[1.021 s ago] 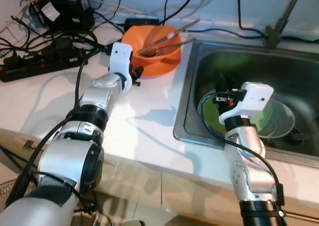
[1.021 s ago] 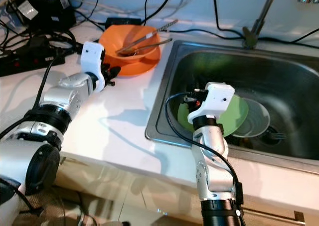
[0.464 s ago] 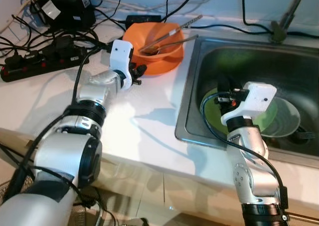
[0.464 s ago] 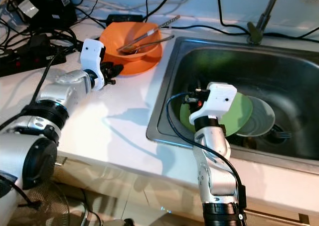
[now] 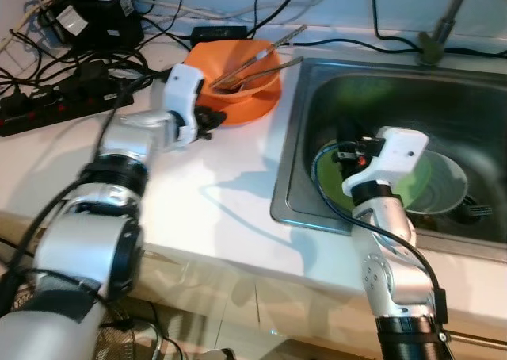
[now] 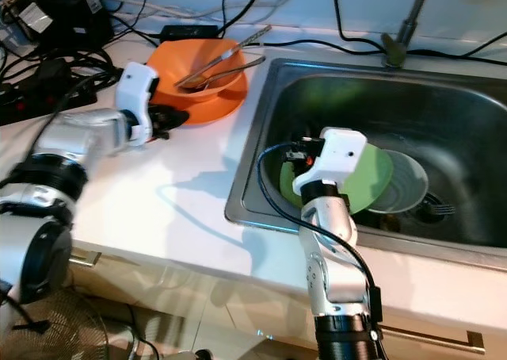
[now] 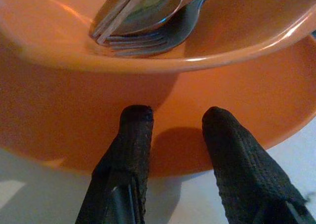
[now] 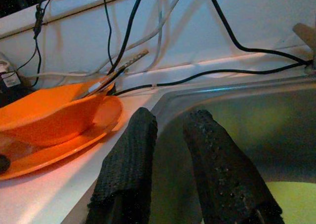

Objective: Kitchen organization

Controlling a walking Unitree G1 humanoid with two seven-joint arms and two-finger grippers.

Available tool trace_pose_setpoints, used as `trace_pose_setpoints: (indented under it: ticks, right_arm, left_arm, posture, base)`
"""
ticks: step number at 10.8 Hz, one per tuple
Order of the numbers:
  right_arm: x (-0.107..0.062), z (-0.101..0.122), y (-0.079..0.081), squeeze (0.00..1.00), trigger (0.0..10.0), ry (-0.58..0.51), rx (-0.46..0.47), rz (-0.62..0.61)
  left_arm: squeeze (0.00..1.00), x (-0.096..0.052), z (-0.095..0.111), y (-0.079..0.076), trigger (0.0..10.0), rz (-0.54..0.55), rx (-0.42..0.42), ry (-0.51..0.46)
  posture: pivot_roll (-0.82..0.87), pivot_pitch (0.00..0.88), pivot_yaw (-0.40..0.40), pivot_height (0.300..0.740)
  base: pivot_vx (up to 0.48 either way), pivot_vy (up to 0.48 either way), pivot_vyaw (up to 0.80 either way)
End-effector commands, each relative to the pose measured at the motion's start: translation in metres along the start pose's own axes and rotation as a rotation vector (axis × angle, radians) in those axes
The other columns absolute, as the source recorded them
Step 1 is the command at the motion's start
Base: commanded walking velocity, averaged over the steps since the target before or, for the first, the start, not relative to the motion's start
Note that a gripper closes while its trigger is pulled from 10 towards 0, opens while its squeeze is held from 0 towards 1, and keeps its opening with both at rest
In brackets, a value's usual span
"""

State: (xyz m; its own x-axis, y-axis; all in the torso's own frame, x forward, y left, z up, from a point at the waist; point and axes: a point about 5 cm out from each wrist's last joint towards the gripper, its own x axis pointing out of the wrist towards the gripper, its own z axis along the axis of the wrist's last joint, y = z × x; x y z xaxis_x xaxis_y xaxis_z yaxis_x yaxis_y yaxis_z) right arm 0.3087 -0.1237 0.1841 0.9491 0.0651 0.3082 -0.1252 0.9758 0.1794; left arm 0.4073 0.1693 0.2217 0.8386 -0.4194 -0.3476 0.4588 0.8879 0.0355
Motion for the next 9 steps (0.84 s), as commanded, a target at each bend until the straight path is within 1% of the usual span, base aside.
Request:
trace_pose_setpoints:
  ticks: [1, 3, 4, 6, 8, 9]
  right_arm:
    - [-0.007, -0.027, -0.011, 0.00, 10.0, 0.111, 0.003, -0.041]
    - [0.000, -0.027, -0.006, 0.00, 10.0, 0.101, 0.016, -0.026]
    - [0.002, -0.029, -0.004, 0.00, 10.0, 0.102, 0.023, -0.018]
    - [0.006, -0.030, -0.003, 0.00, 10.0, 0.103, 0.029, -0.013]
    - [0.014, -0.030, 0.000, 0.00, 10.0, 0.096, 0.039, 0.006]
    - [0.018, -0.031, 0.002, 0.00, 10.0, 0.098, 0.042, 0.020]
  left_arm:
    - [0.00, -0.004, -0.026, 0.002, 10.0, -0.016, -0.040, 0.125]
    - [0.00, -0.017, -0.033, -0.007, 10.0, -0.050, -0.069, 0.147]
    - [0.00, -0.031, -0.045, -0.020, 10.0, -0.083, -0.090, 0.169]
    - [0.00, -0.042, -0.056, -0.034, 10.0, -0.111, -0.122, 0.182]
    - [0.00, -0.063, -0.068, -0.052, 10.0, -0.109, -0.154, 0.199]
    - [0.00, -0.078, -0.074, -0.054, 10.0, -0.072, -0.164, 0.207]
  posture:
    - [0.19, 0.149, 0.112, 0.740]
    - [0.21, 0.145, 0.109, 0.740]
    - [0.23, 0.133, 0.102, 0.740]
    - [0.25, 0.125, 0.092, 0.740]
    - [0.28, 0.122, 0.071, 0.740]
    - [0.30, 0.122, 0.056, 0.740]
  base:
    - [0.000, 0.000, 0.00]
    - [0.000, 0.000, 0.00]
    - [0.000, 0.000, 0.00]
    - [0.000, 0.000, 0.00]
    - [0.000, 0.000, 0.00]
    - [0.000, 0.000, 0.00]
